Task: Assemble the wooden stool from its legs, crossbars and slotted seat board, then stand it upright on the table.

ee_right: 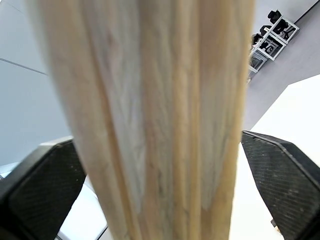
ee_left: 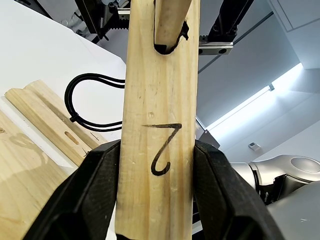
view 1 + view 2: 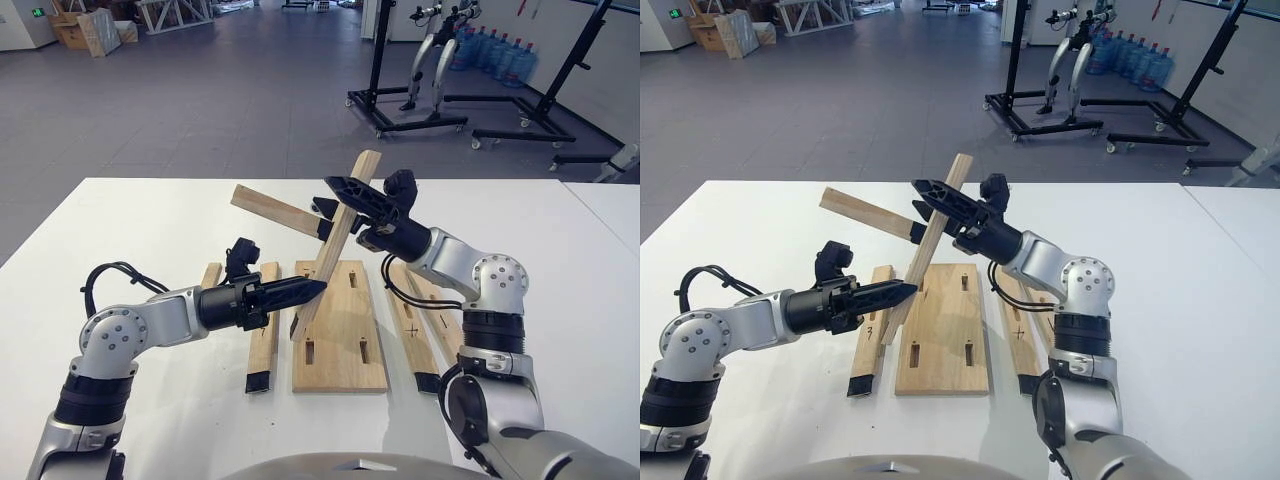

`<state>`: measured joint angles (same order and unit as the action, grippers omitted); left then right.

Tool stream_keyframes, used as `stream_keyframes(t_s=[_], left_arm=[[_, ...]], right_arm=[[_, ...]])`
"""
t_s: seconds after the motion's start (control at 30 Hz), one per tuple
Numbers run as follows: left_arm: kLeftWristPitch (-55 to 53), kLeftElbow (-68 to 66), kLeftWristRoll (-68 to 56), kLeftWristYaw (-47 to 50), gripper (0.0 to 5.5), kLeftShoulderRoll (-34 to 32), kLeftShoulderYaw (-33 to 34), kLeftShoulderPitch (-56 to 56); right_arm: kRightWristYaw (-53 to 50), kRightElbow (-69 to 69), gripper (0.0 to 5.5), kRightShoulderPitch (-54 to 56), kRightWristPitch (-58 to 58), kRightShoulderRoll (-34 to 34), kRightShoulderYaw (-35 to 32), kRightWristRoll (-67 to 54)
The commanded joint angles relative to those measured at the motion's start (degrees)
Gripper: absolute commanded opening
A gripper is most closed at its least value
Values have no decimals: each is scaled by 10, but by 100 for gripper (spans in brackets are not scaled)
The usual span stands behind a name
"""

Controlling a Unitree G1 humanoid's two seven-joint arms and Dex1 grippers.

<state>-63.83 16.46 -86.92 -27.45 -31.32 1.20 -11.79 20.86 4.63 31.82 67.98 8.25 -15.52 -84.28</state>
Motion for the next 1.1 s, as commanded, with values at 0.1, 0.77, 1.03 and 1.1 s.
stream_keyframes(t_s=[0.1,0.77,1.03,1.1], left_arm=[[-7,-2,6,-7,204,-3,3,-5],[-8,-9,4,-10,204,3,4,-10],[2,-8,16,2,204,10,5,-9],[4,4,19,-2,254,9,5,-5]], right_arm=[[1,-3,519,-11,-5,15,0,4],[12,-23,208,-23,-18,17,8,5],[14,-32,207,-31,-30,17,15,13],[16,-30,207,-31,-34,19,16,17]])
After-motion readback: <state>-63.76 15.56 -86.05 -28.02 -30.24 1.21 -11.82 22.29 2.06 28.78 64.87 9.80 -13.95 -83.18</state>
